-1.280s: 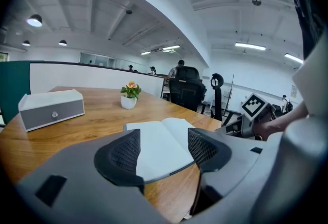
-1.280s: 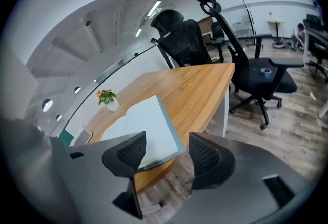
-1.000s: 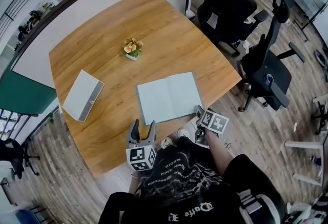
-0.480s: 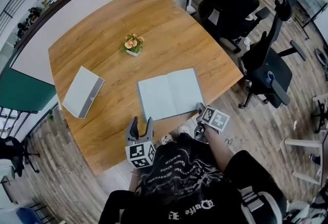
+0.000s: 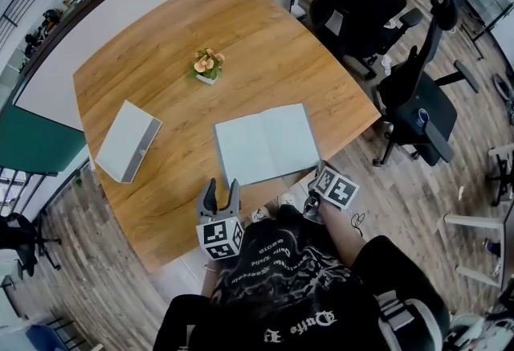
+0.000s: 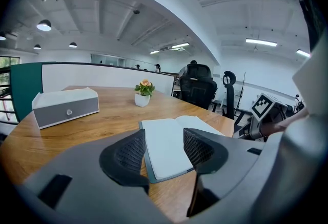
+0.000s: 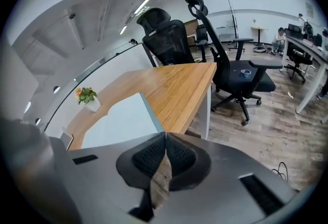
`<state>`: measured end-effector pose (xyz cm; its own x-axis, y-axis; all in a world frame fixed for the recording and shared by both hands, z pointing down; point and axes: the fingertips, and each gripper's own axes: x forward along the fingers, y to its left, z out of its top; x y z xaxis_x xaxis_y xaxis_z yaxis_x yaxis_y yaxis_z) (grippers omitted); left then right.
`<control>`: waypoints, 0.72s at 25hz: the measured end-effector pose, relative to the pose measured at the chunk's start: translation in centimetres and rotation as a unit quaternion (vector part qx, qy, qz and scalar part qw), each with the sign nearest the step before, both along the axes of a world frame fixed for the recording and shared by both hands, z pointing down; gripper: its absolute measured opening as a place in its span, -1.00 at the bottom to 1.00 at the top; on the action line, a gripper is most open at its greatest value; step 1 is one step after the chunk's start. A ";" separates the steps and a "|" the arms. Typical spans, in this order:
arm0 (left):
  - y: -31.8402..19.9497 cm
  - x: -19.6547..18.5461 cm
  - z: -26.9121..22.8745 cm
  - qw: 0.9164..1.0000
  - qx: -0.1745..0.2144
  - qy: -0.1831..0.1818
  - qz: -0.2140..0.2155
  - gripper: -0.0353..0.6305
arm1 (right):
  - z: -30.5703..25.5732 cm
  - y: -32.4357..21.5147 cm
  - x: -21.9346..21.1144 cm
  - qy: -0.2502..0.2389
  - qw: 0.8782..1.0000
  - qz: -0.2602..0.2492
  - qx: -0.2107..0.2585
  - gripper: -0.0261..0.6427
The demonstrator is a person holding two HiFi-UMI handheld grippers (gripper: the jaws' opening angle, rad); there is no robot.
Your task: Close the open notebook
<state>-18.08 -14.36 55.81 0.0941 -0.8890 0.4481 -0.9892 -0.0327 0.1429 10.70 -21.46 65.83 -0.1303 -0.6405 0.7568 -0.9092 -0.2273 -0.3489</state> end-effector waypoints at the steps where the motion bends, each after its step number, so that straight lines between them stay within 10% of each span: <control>1: -0.1 0.0 0.0 1.000 0.000 0.001 0.000 -0.13 | -0.1 0.0 0.0 -0.006 1.000 0.004 0.003 -0.88; 18: 0.4 0.9 0.7 1.000 -0.007 0.002 0.015 -0.17 | -4.9 0.2 -2.0 -0.056 0.992 -0.034 0.107 -0.89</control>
